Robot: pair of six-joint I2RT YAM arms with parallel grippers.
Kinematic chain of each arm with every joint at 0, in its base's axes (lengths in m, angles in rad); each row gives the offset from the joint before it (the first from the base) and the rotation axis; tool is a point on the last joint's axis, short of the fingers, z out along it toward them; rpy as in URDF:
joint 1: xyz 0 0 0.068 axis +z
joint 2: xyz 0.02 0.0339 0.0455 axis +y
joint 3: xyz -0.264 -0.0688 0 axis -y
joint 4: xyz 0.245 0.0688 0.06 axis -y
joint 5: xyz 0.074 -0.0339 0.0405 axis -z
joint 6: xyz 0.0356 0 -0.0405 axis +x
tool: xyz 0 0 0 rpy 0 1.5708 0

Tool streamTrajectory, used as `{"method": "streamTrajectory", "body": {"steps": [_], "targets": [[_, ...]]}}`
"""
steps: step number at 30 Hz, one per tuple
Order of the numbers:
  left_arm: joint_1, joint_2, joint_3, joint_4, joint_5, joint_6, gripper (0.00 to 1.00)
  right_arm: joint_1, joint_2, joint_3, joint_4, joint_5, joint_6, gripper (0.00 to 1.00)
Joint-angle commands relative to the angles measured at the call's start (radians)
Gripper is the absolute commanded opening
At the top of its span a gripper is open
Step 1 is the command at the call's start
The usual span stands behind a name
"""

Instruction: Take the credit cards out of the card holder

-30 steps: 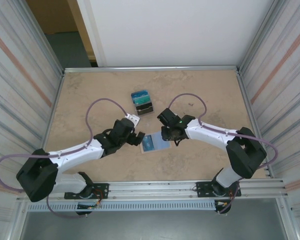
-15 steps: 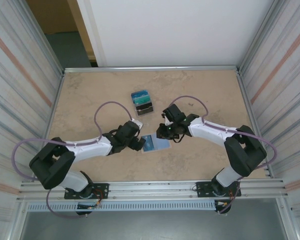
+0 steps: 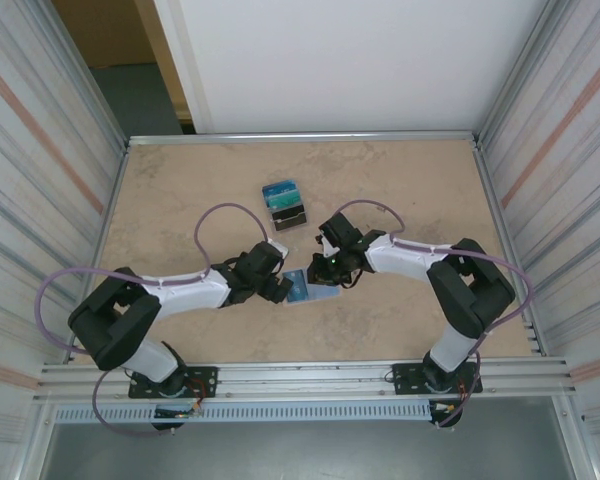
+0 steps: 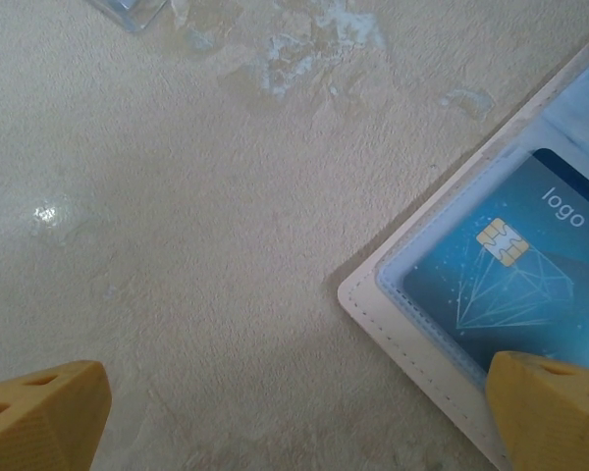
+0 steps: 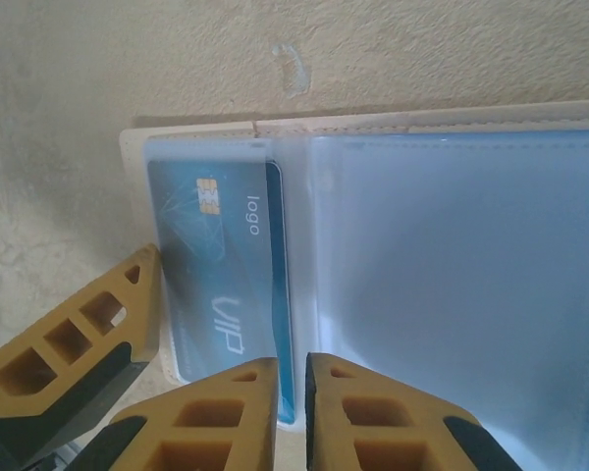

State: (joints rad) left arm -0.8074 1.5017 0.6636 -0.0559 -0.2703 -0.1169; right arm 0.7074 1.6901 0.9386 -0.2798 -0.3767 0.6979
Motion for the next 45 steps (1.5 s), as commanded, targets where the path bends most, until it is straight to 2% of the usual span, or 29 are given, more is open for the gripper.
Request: {"method": "streamTrajectory", "body": {"steps": [1, 15, 45], "targets": [[-0.001, 0.014, 0.022, -0.037, -0.012, -0.006, 0.99, 0.006, 0.025, 0.028, 0.033, -0.056, 0.019, 0.16], [-0.006, 0.023, 0.035, -0.076, -0.031, 0.01, 0.99, -0.01, 0.09, 0.011, 0.09, -0.11, 0.062, 0.16], [-0.032, 0.051, 0.053, -0.104, -0.07, 0.008, 0.99, -0.051, 0.105, -0.083, 0.251, -0.22, 0.144, 0.12]]}}
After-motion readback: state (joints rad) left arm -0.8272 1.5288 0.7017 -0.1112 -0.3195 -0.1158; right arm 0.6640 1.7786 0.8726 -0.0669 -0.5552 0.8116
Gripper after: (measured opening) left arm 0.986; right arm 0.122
